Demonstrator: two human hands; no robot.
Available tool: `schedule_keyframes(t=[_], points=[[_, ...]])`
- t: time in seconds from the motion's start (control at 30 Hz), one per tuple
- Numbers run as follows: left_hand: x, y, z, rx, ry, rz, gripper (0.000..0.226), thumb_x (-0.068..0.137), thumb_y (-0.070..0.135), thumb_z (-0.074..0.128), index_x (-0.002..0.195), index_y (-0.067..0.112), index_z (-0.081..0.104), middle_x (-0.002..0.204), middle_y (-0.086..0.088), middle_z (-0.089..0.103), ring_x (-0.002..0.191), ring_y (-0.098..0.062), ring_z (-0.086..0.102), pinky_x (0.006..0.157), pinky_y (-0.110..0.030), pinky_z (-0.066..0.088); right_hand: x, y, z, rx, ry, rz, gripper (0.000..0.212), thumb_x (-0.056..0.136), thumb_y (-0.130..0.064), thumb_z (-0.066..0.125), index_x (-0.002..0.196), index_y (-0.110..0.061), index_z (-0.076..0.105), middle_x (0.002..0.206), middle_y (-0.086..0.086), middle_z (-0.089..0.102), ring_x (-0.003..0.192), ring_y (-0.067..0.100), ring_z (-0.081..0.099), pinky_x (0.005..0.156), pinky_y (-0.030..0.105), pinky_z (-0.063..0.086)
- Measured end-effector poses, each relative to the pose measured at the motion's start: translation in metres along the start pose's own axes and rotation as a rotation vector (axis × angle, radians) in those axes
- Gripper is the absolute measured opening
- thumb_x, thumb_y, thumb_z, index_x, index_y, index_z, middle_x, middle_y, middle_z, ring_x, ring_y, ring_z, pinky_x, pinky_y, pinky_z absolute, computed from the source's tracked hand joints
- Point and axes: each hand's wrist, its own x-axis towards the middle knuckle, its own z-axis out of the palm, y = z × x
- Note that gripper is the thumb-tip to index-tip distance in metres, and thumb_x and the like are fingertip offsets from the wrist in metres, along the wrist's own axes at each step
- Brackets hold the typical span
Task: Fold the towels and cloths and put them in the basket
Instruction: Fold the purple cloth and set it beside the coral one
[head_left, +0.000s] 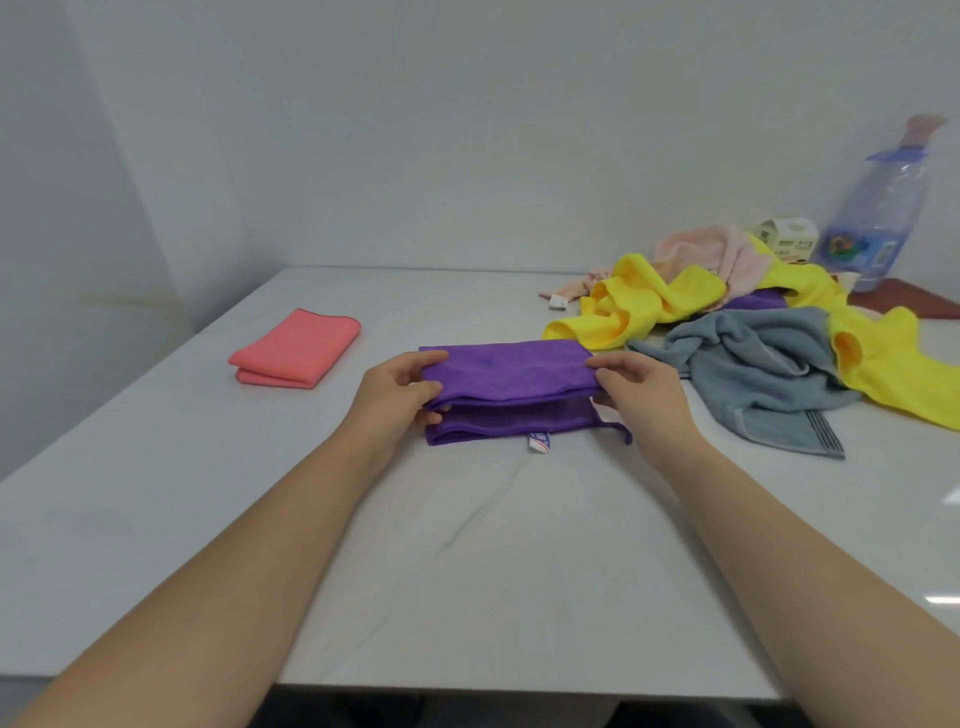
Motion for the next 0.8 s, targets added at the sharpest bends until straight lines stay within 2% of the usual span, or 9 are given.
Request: schedule_keyframes(t=[0.1,0.17,0.33,0.4,0.5,0.6,0.67,0.73,0.8], points=[[-0.002,-0.001,0.000,0.096,-0.041,-0.083,0.032,0.089,-0.006,0.054,0.113,0.012,0.065,0.093,-0.006,0.056,0.046,-0.006,0.058,0.048,-0.014,0.050,-0.002,0.001,-0.003,-0.201,-0.019,0.023,0.022,0.089,-0.003,0.051,0.086,-0.016,0.068,0.072,0.003,0.063,0.049,0.005,0.055,0.039,0.011,0.038],[-0.002,-0.002,0.001,0.179,-0.050,-0.093,0.030,0.089,-0.004,0.056,0.114,0.011,0.065,0.083,-0.003,0.051,0.038,-0.003,0.052,0.048,-0.013,0.050,-0.002,0.002,-0.003,-0.310,-0.036,0.024,0.021,0.088,-0.004,0.051,0.089,-0.015,0.069,0.074,0.005,0.065,0.054,0.009,0.053,0.033,0.008,0.030],[-0.001,-0.001,0.000,0.353,-0.032,-0.036,0.030,0.087,-0.002,0.058,0.111,0.015,0.066,0.088,0.000,0.058,0.033,-0.003,0.050,0.047,-0.013,0.049,-0.001,0.003,-0.003,-0.360,-0.040,-0.006,0.020,0.085,-0.004,0.052,0.086,-0.016,0.068,0.077,0.009,0.067,0.060,0.013,0.057,0.035,0.009,0.032],[-0.002,-0.001,0.001,0.428,-0.012,0.007,0.031,0.086,-0.001,0.058,0.112,0.015,0.066,0.087,0.006,0.058,0.030,-0.003,0.048,0.043,-0.011,0.044,0.000,0.006,-0.003,-0.417,-0.041,-0.033,0.019,0.085,-0.006,0.054,0.084,-0.019,0.068,0.079,0.009,0.068,0.064,0.016,0.059,0.044,0.013,0.039],[-0.001,-0.001,0.002,0.458,0.029,0.079,0.034,0.086,0.000,0.058,0.117,0.015,0.065,0.100,0.001,0.059,0.033,-0.002,0.050,0.043,-0.010,0.043,0.001,0.009,-0.003,-0.449,-0.016,-0.104,0.019,0.084,-0.007,0.056,0.084,-0.021,0.069,0.079,0.008,0.067,0.063,0.014,0.054,0.056,0.021,0.040],[-0.002,-0.002,0.001,0.465,0.062,0.136,0.036,0.086,0.002,0.058,0.118,0.017,0.064,0.108,-0.001,0.060,0.045,-0.006,0.056,0.050,-0.012,0.047,0.000,0.008,-0.001,-0.430,0.027,-0.182,0.020,0.086,-0.007,0.056,0.086,-0.021,0.070,0.075,0.001,0.063,0.059,0.006,0.049,0.054,0.014,0.034],[-0.002,-0.004,-0.001,0.557,0.058,0.154,0.037,0.085,0.004,0.061,0.118,0.020,0.065,0.114,-0.001,0.062,0.071,-0.018,0.063,0.072,-0.023,0.053,0.000,0.009,0.000,-0.497,0.004,-0.172,0.020,0.085,-0.007,0.056,0.085,-0.022,0.069,0.074,0.001,0.063,0.061,0.009,0.050,0.052,0.012,0.033],[-0.002,-0.005,-0.001,0.701,0.044,0.157,0.038,0.084,0.006,0.061,0.119,0.022,0.065,0.121,0.000,0.061,0.097,-0.023,0.060,0.091,-0.029,0.047,0.000,0.010,0.000,-0.595,-0.050,-0.135,0.020,0.083,-0.006,0.056,0.082,-0.021,0.069,0.075,0.003,0.063,0.067,0.014,0.053,0.054,0.013,0.033],[-0.002,-0.005,-0.001,0.765,0.030,0.154,0.039,0.085,0.007,0.059,0.120,0.022,0.064,0.125,0.002,0.059,0.106,-0.019,0.056,0.093,-0.025,0.042,-0.001,0.009,-0.001,-0.609,-0.058,-0.117,0.020,0.082,-0.006,0.055,0.081,-0.020,0.069,0.071,0.000,0.061,0.068,0.014,0.053,0.055,0.015,0.034]])
